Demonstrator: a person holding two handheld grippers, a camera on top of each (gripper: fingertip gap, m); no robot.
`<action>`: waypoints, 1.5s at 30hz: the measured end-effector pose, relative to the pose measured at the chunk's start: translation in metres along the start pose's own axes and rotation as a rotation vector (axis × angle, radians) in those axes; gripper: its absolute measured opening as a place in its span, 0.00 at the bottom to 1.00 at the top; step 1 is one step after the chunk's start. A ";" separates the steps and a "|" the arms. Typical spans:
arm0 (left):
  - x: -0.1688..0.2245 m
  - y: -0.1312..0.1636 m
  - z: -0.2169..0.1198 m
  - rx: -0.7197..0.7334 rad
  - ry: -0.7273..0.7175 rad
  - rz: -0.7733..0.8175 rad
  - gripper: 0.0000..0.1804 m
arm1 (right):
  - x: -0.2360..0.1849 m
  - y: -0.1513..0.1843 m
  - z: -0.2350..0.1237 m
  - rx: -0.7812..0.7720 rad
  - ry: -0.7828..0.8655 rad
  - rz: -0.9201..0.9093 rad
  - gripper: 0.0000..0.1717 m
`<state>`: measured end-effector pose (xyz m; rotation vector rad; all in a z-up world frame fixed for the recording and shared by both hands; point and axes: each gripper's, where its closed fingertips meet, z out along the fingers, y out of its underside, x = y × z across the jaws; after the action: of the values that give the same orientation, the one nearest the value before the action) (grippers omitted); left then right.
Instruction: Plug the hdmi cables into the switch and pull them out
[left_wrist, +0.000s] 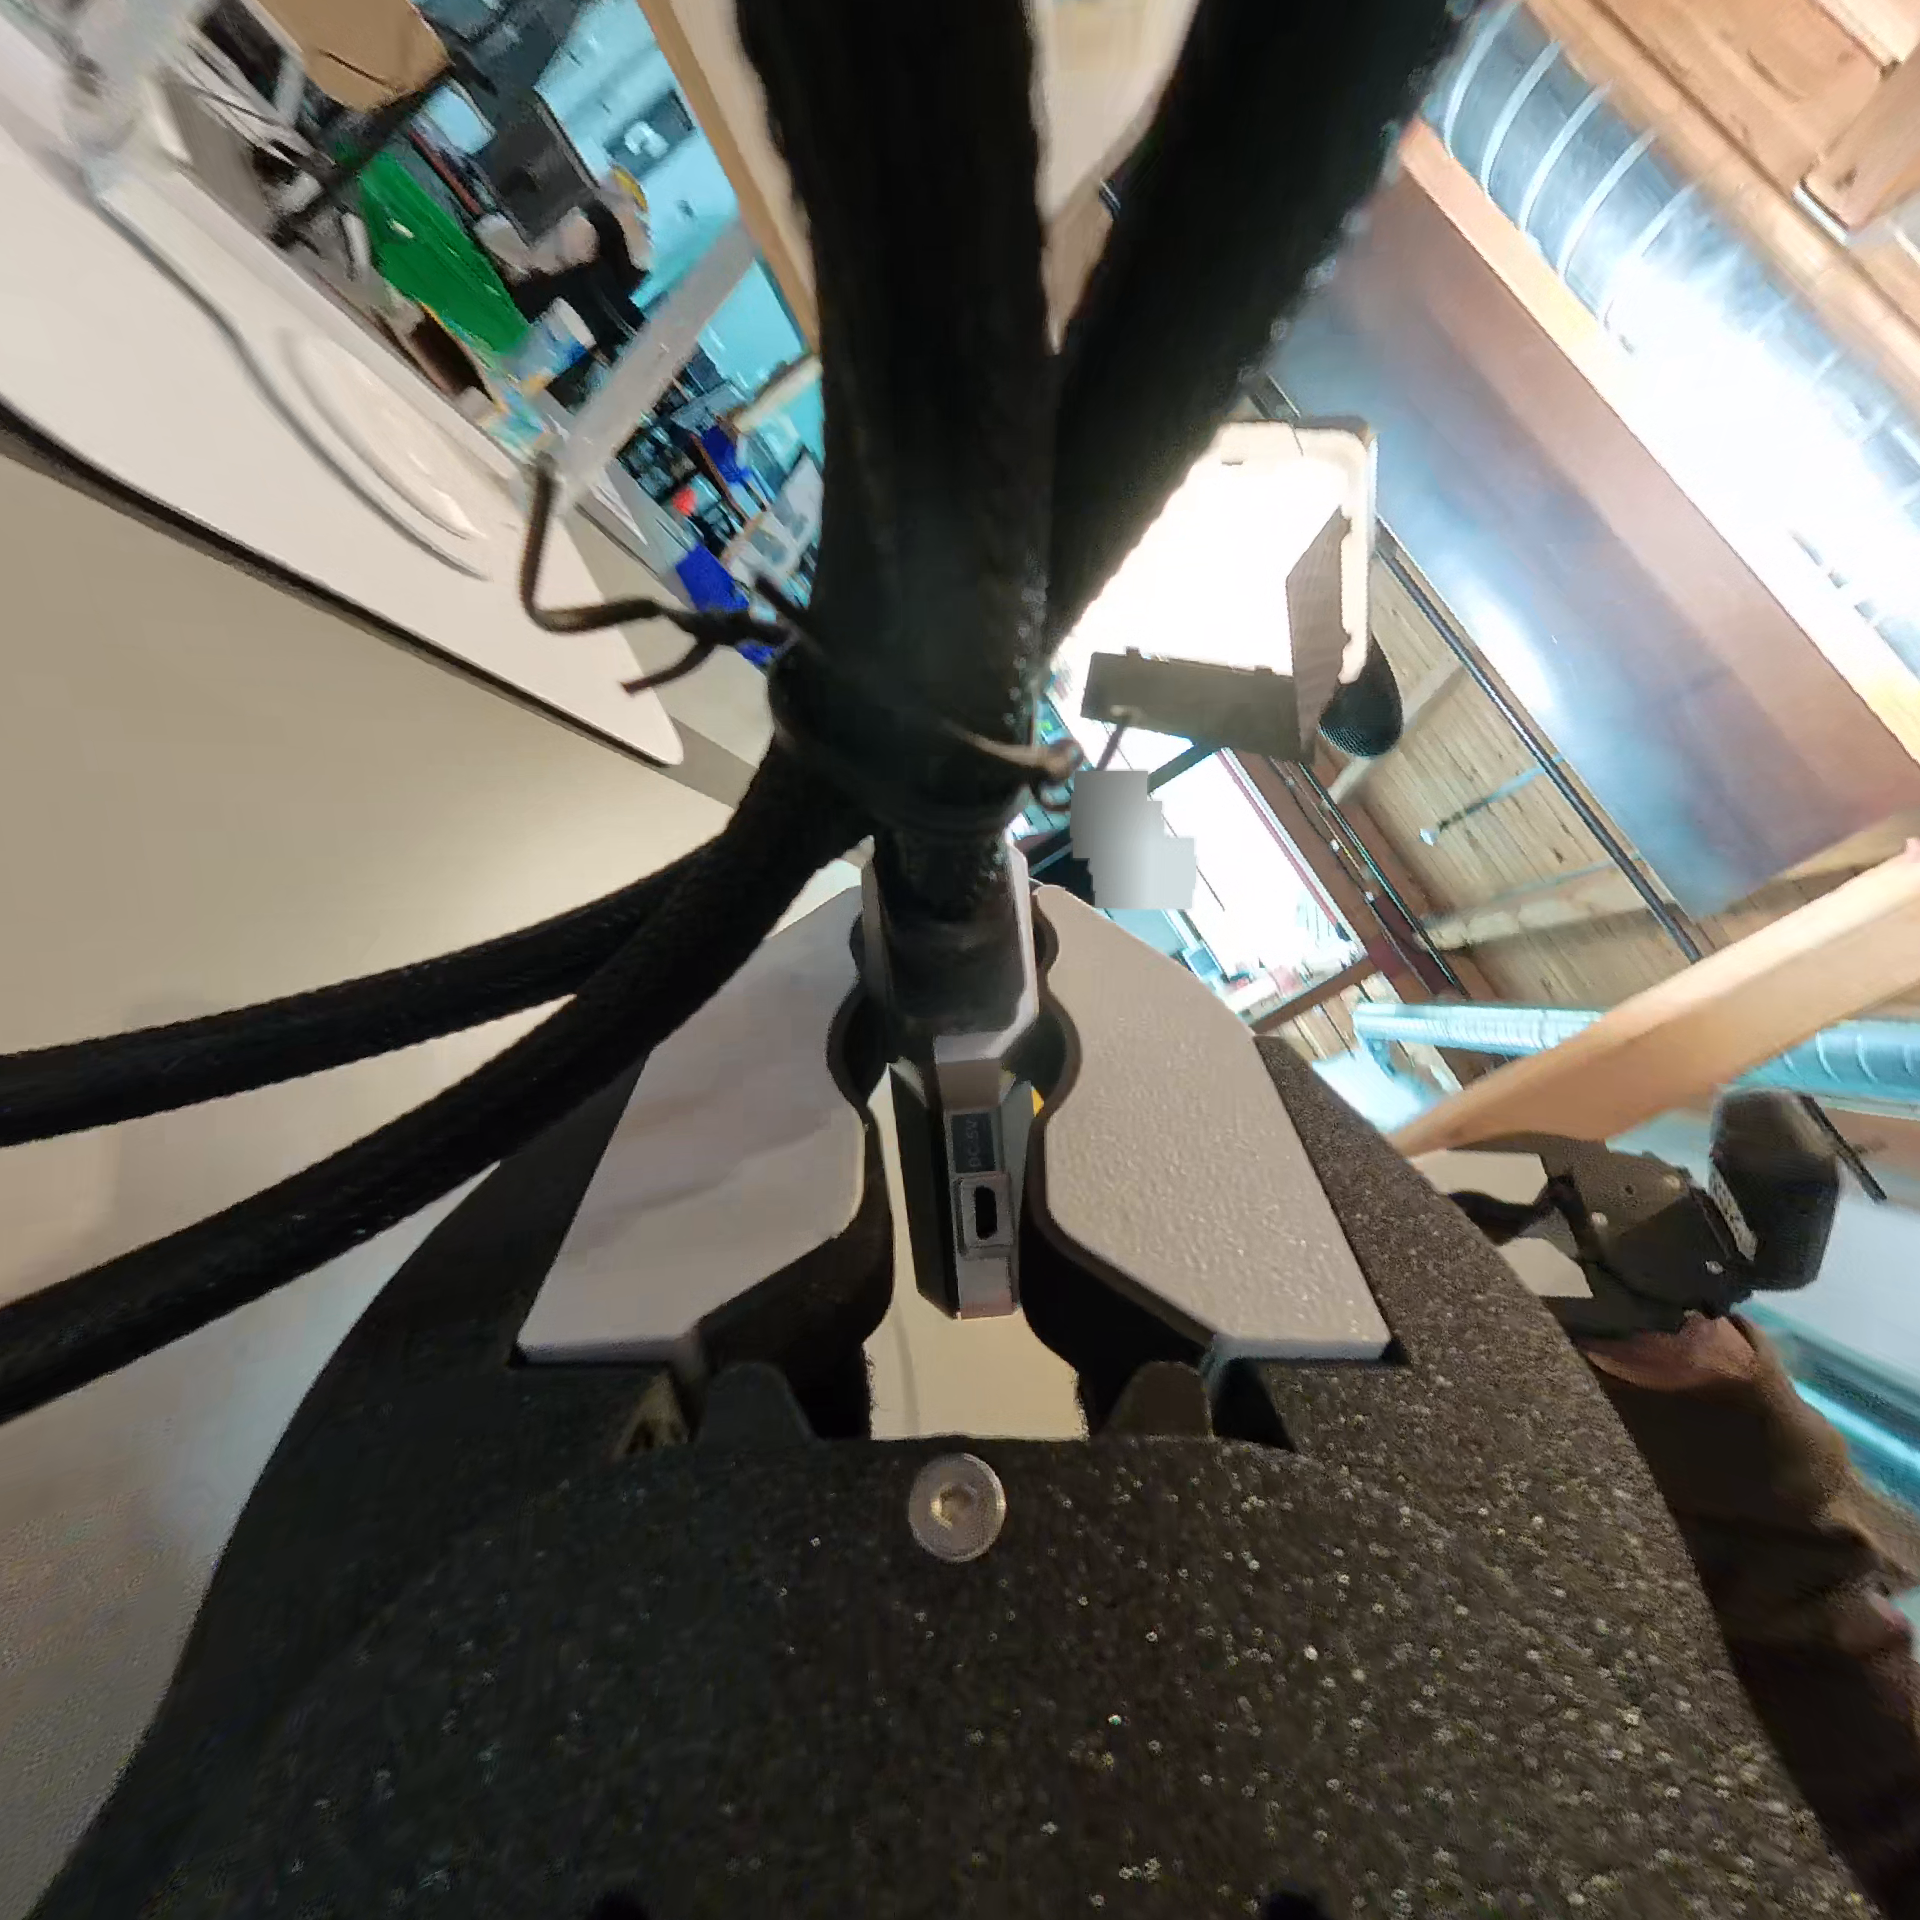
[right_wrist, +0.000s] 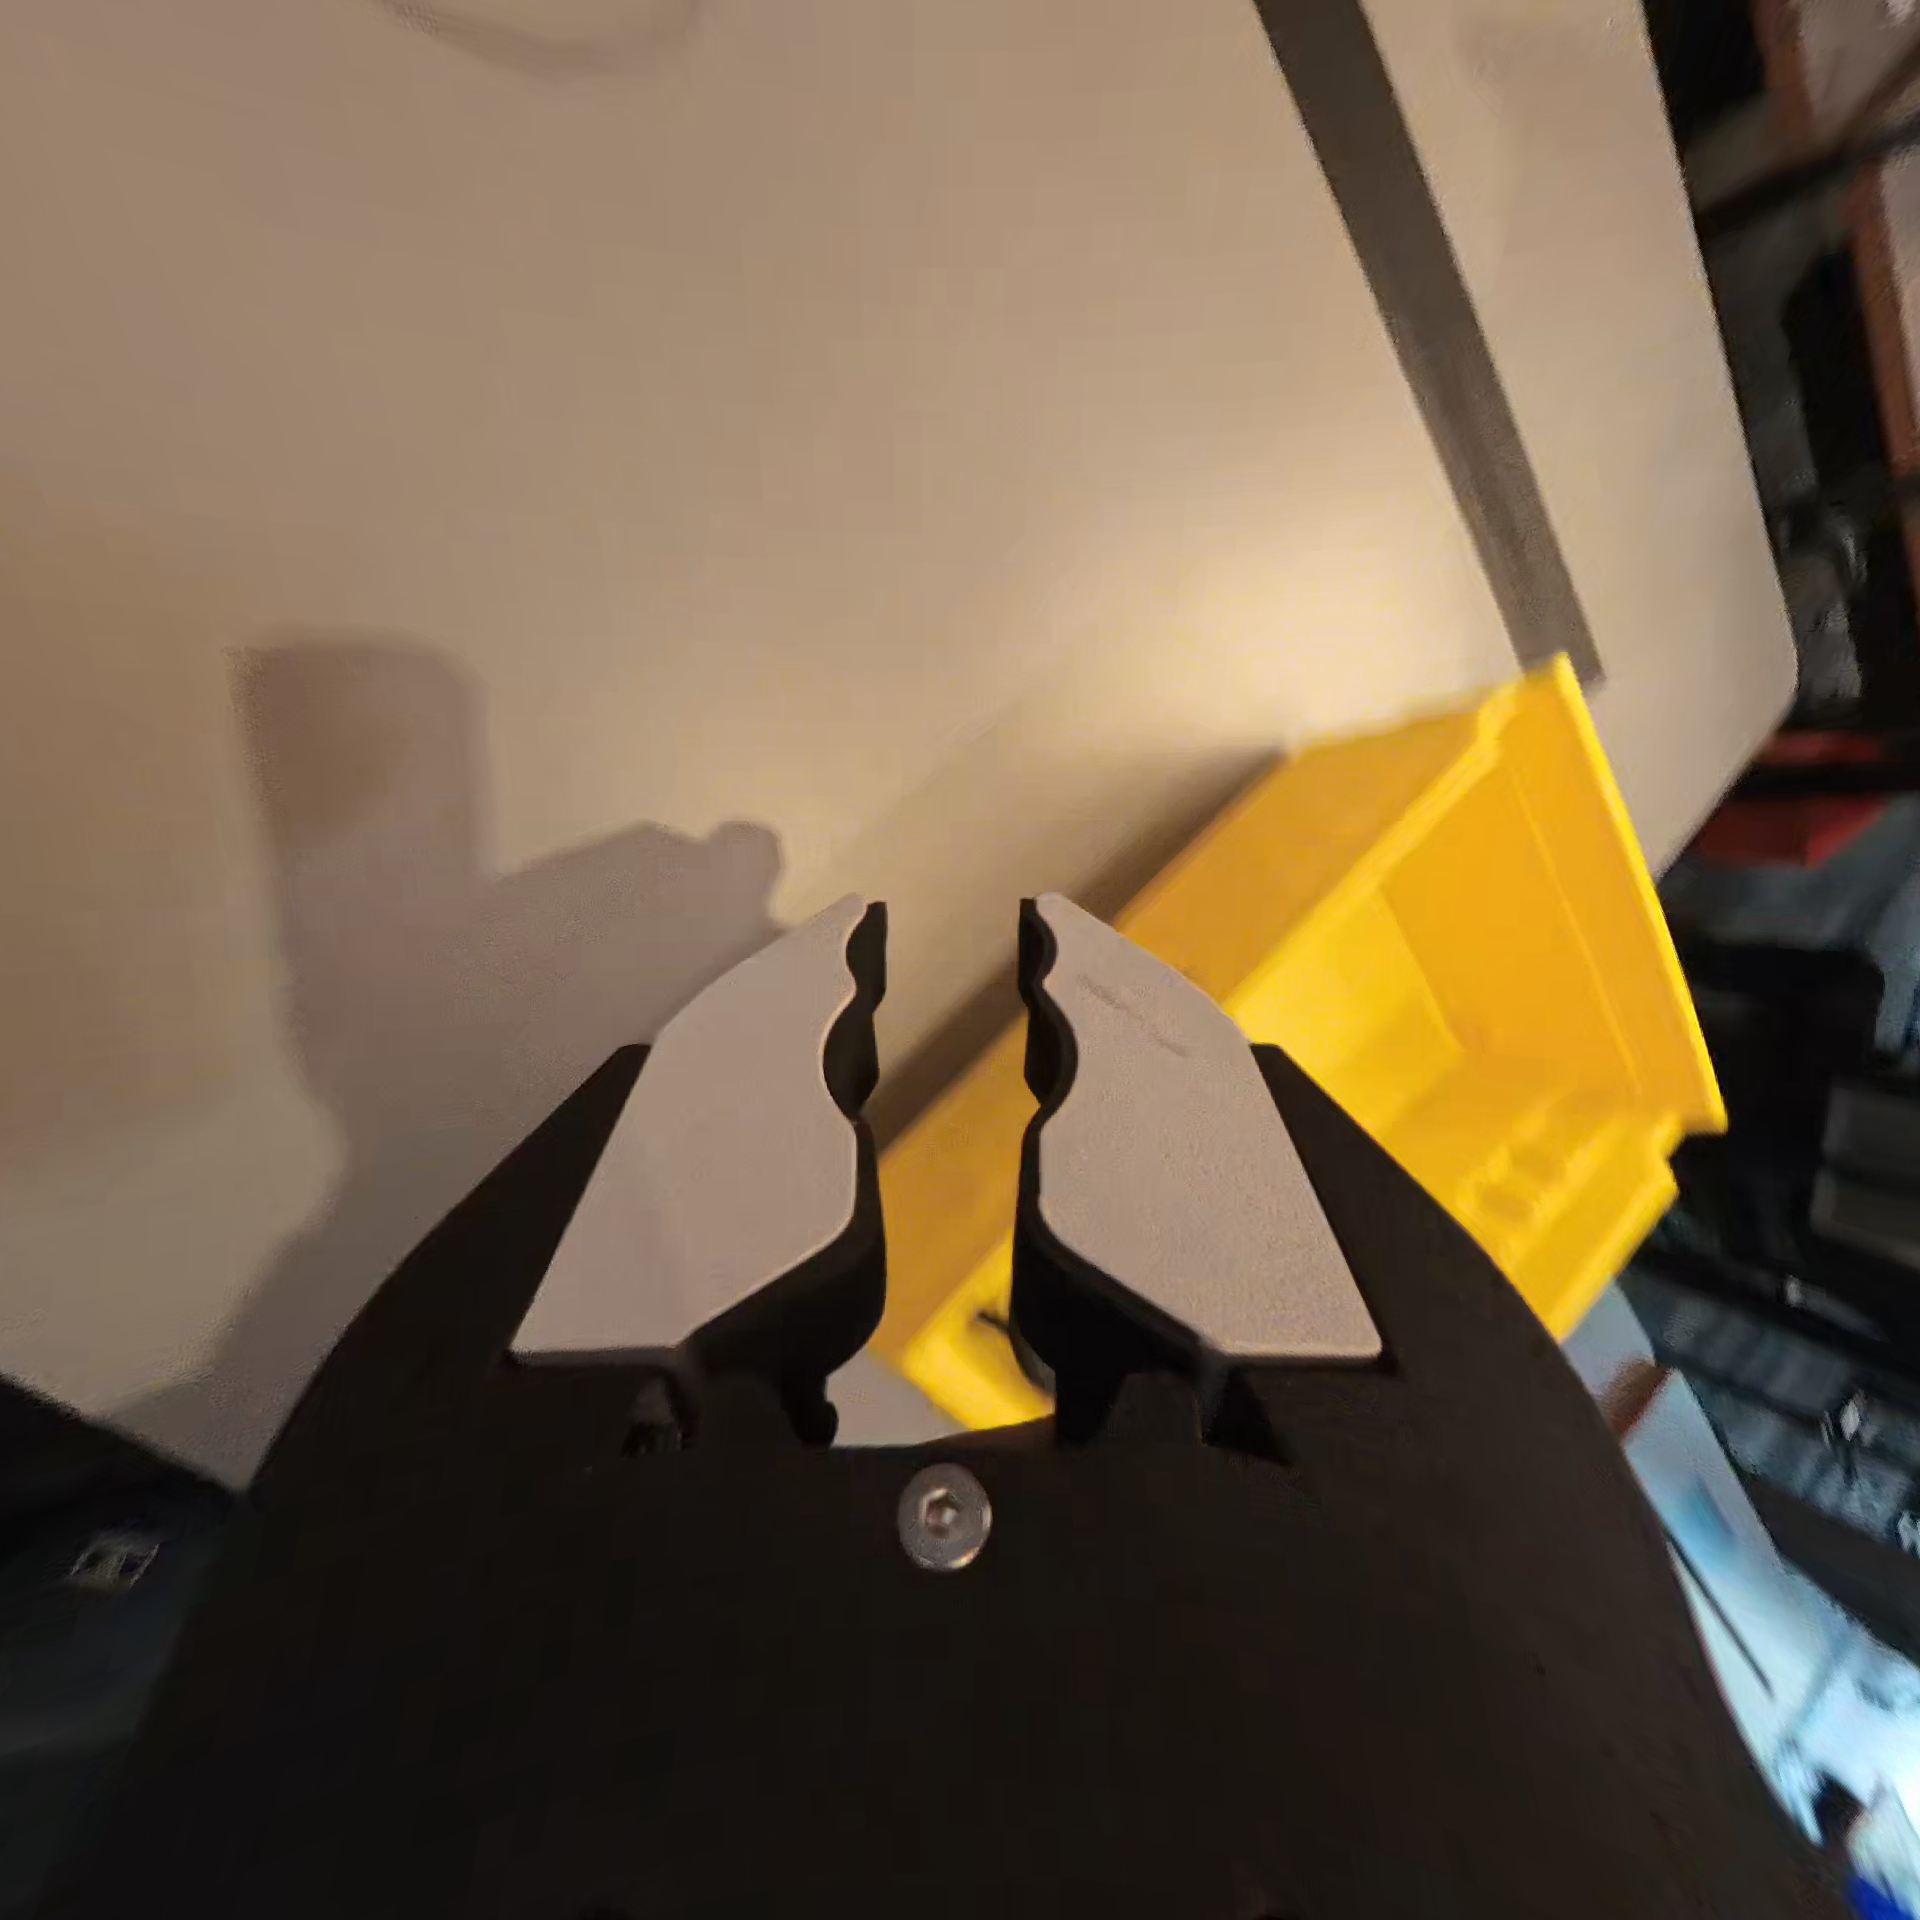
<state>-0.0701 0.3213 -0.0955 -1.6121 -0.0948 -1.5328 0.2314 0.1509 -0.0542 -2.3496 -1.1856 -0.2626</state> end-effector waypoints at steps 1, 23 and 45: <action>0.004 0.003 0.002 -0.027 0.023 0.008 0.13 | -0.017 -0.027 0.009 0.080 -0.020 -0.023 0.14; 0.028 0.067 -0.009 -0.561 0.195 0.342 0.13 | -0.094 -0.234 0.124 0.727 -0.521 0.157 0.21; 0.031 0.064 -0.002 -0.488 0.182 0.278 0.12 | -0.106 -0.241 0.137 0.720 -0.452 0.098 0.10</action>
<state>-0.0264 0.2657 -0.1037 -1.7515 0.6211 -1.5454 -0.0312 0.2669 -0.1310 -1.8421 -1.1004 0.6584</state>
